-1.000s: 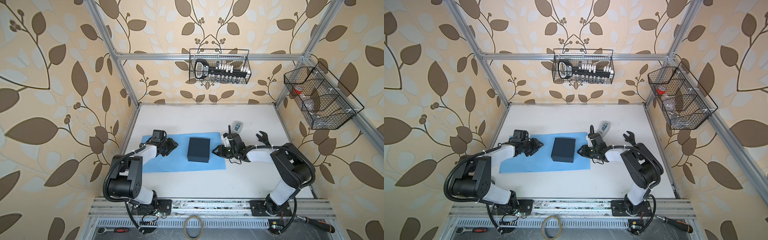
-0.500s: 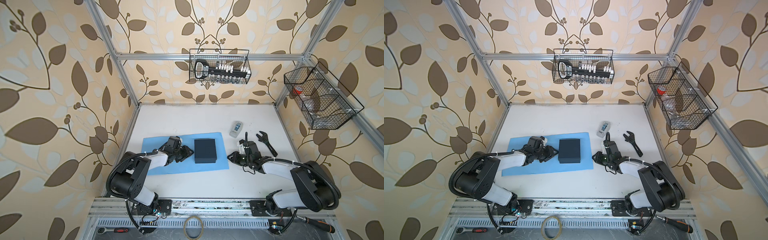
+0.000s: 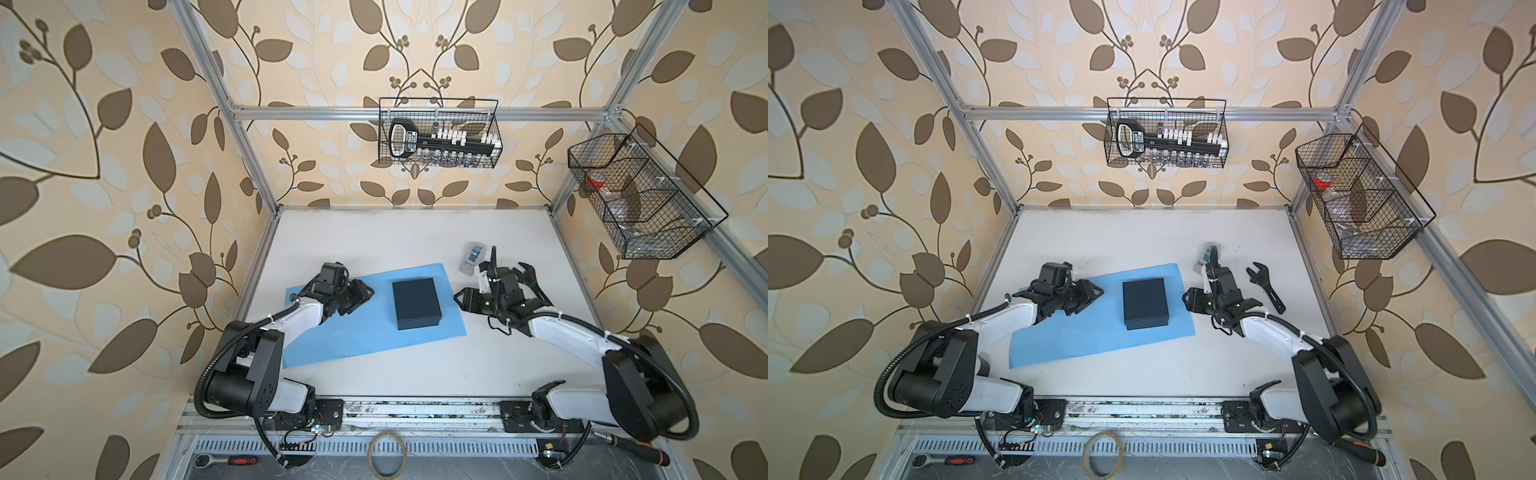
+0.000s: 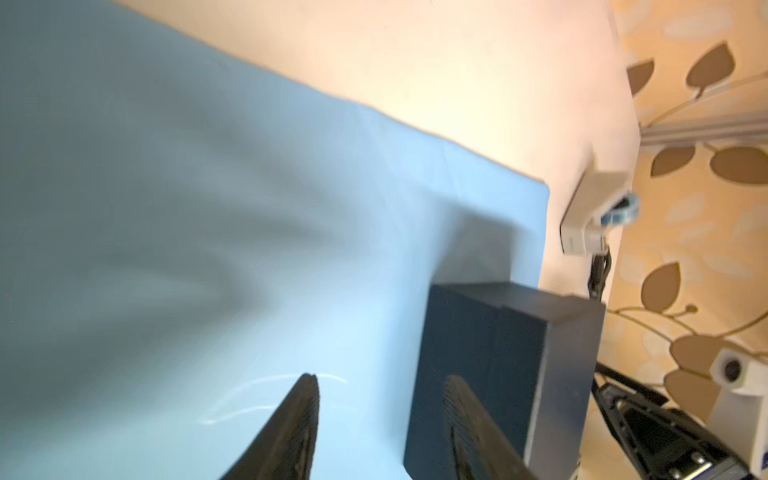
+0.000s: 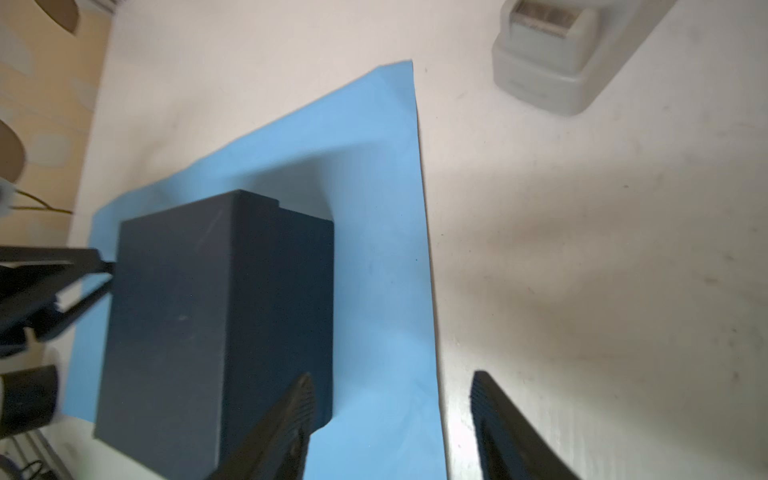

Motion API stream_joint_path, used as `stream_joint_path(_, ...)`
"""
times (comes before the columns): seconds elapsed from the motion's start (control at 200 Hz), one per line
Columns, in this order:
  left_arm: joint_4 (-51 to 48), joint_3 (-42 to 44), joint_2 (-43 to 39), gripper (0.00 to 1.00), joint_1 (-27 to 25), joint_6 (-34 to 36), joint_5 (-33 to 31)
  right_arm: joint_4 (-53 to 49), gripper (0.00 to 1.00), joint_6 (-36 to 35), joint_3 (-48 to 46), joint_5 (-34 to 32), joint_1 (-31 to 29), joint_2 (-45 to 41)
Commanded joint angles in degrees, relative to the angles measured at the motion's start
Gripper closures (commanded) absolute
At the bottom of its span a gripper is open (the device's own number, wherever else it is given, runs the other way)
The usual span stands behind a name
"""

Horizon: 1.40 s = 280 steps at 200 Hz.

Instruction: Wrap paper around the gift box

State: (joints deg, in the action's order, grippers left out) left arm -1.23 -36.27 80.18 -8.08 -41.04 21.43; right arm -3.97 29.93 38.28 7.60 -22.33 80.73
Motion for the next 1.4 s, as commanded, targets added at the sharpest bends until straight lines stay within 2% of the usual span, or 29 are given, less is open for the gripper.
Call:
stream_joint_path(0.0, -4.44, -1.18, -0.49, 0.5, 1.89, 4.31, -1.4, -6.41, 0.33, -3.42, 3.4, -5.6, -1.94, 4.94)
stream_joint_path(0.085, -3.77, -0.69, 0.84, 0.5, 2.38, 4.56, -2.08, -9.29, 0.33, -3.45, 5.26, -9.24, -4.49, 8.11)
stream_joint_path(0.32, 0.59, 1.64, 6.05, 0.51, 3.9, 3.86, 0.27, -11.05, 0.36, -1.62, 4.26, -12.16, -8.77, 11.06)
stream_joint_path(0.59, 2.17, 2.7, 8.0, 0.51, 3.94, 3.49, 1.37, -8.92, 0.64, 1.48, 1.56, -11.55, -11.39, 9.63)
stream_joint_path(0.795, 3.34, 2.98, 9.68, 0.52, 3.93, 3.32, 3.06, -7.28, 0.8, 2.44, 0.81, -12.4, -11.4, 7.27)
stream_joint_path(0.915, 3.64, 1.99, 10.67, 0.52, 3.37, 3.47, 5.78, -7.96, 0.89, 2.74, -0.47, -15.05, -11.17, 4.51)
stream_joint_path(1.065, 5.37, 1.86, 11.62, 0.52, -0.67, 1.68, 7.57, -8.17, 1.0, 3.21, -4.71, -15.8, -8.11, -0.15)
stream_joint_path(1.395, 9.41, 0.31, 13.16, 0.53, -13.88, -4.13, 5.82, -10.27, 1.0, 2.64, -10.62, -14.54, 1.27, -11.81)
